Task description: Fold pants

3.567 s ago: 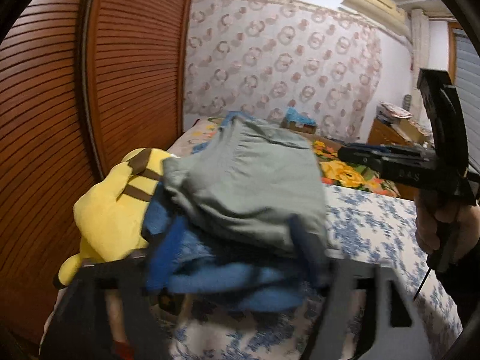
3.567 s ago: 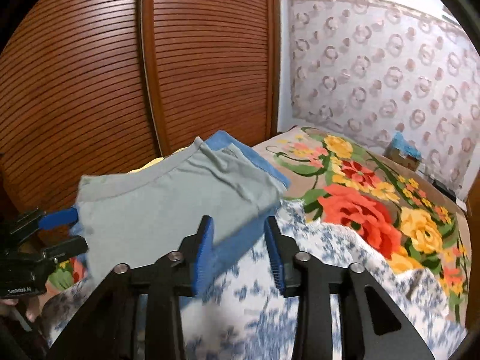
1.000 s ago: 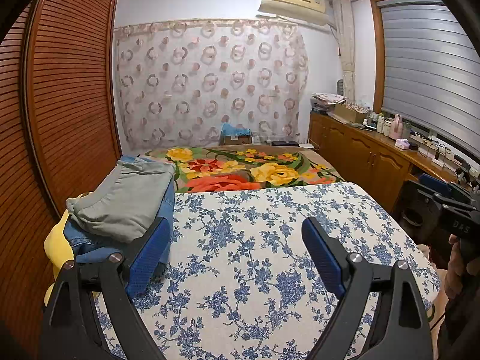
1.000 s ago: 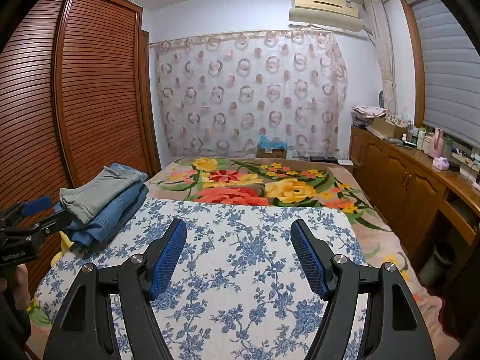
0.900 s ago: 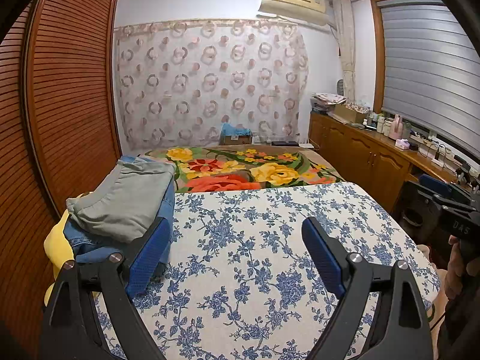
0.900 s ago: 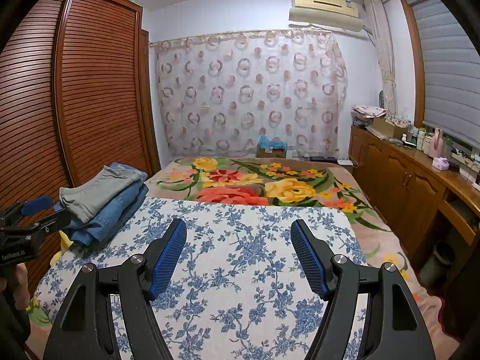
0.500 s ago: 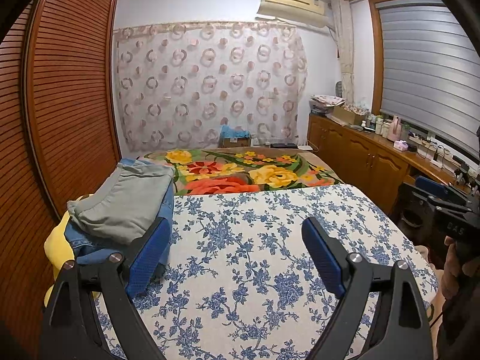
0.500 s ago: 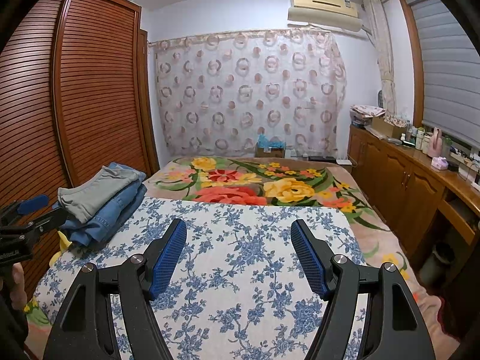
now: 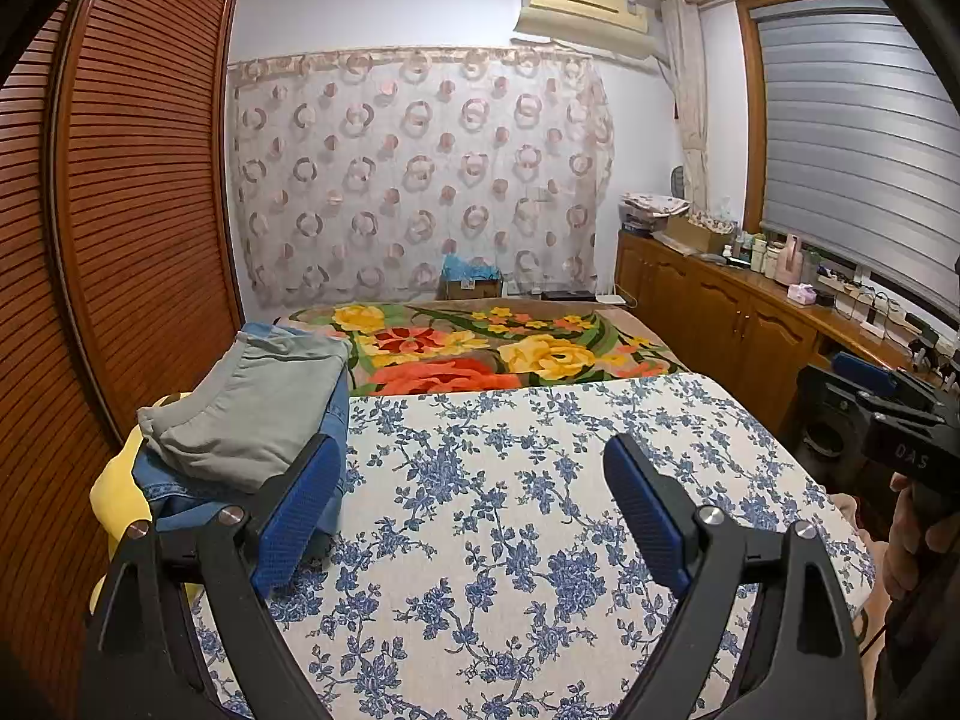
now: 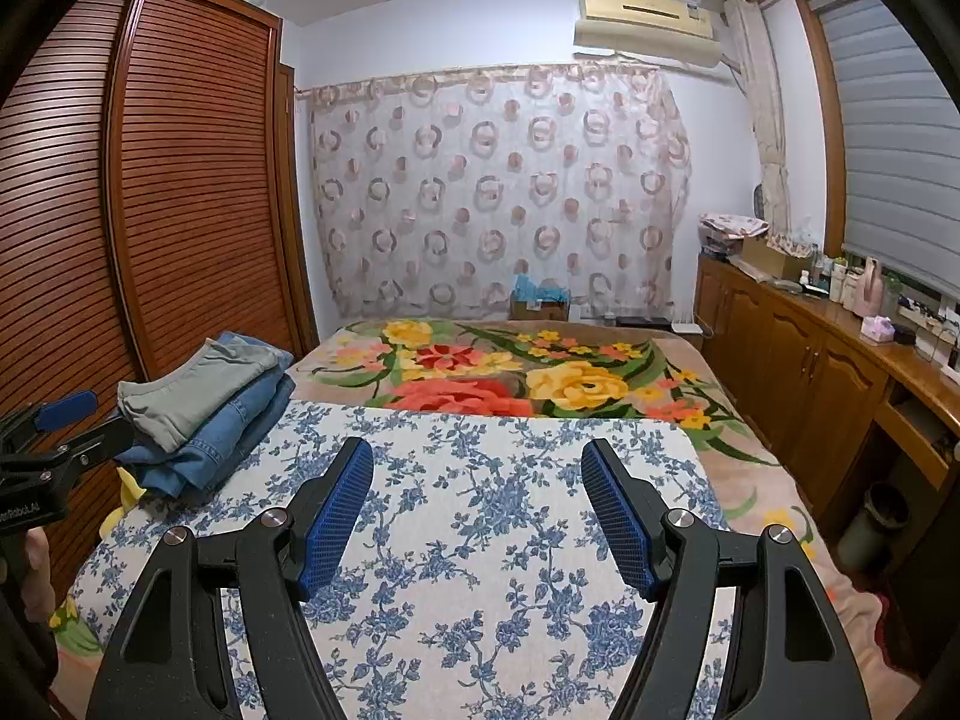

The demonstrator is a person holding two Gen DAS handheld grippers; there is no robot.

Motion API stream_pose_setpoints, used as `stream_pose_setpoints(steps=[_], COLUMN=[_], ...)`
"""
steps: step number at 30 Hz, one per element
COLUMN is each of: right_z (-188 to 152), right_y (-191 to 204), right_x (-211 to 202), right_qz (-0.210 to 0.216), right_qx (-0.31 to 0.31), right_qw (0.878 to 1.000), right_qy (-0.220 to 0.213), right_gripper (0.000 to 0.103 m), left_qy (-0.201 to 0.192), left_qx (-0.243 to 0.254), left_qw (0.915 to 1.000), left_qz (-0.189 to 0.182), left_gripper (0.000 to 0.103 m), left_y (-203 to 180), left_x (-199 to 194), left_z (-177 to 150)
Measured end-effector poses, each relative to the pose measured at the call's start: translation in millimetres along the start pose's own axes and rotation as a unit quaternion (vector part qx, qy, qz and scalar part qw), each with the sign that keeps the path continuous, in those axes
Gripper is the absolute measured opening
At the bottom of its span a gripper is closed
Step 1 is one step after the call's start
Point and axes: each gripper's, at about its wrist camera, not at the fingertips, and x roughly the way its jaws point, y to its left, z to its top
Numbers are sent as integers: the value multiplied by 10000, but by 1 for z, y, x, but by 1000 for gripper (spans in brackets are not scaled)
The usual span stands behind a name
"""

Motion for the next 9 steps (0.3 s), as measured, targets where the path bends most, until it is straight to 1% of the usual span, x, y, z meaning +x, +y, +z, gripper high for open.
stream_pose_setpoints(steps=[9], right_z=[-1], right_y=[1], right_x=[0], right_qz=[-17], right_qx=[12], right_qw=[10000], right_qy=[-12], right_gripper=[74], left_qy=[-12], left_qx=[-4], left_qw=[10000], left_qz=[3], left_gripper=[90], left_y=[0], left_x=[-1], left_z=[2])
